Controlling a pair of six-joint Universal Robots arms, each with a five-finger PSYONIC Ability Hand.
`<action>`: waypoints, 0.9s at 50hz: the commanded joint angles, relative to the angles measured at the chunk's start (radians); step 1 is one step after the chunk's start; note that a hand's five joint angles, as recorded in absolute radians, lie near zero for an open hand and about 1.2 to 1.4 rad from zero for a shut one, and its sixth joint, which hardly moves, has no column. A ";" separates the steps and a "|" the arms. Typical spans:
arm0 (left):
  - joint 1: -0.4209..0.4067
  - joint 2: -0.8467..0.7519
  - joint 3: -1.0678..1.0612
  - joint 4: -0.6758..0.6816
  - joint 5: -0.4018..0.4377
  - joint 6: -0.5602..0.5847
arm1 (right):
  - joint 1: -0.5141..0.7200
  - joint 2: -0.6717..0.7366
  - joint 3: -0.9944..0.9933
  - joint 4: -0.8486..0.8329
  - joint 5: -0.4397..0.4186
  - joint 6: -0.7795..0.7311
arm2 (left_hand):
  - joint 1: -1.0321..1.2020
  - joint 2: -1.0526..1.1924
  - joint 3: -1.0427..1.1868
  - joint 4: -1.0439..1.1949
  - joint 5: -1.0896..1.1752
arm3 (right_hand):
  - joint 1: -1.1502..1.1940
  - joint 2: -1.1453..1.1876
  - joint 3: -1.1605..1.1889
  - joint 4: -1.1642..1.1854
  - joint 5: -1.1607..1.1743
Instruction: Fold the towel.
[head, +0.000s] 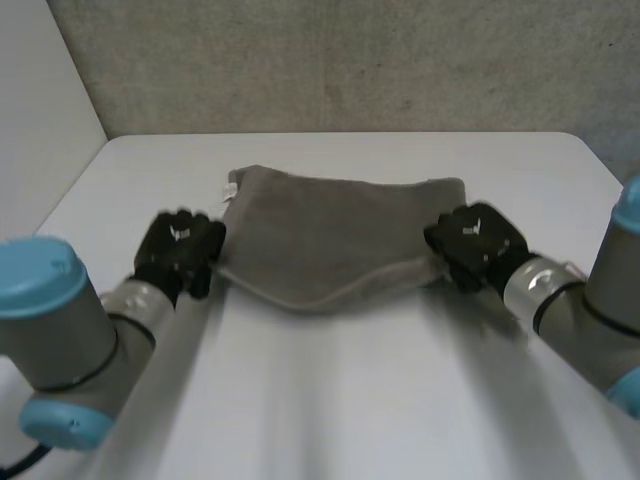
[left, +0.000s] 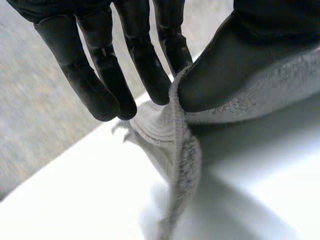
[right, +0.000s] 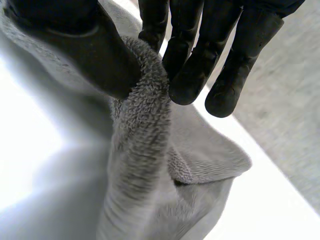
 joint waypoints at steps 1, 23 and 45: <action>0.045 -0.008 -0.043 0.025 -0.006 0.080 | -0.018 0.040 0.040 -0.035 0.001 -0.003 | -0.039 -0.114 -0.140 -0.125 -0.263 | -0.124 -0.106 -0.126 -0.136 -0.133; 0.091 -0.008 -0.048 0.055 -0.010 0.076 | -0.127 0.017 0.137 -0.025 0.064 0.019 | -0.039 -0.114 -0.140 -0.125 -0.263 | -0.610 -0.592 -0.612 -0.622 -0.619; 0.091 -0.007 -0.062 0.056 -0.010 0.076 | -0.134 0.011 0.098 0.092 0.059 0.126 | -0.039 -0.114 -0.140 -0.125 -0.263 | -0.795 -0.776 -0.796 -0.806 -0.804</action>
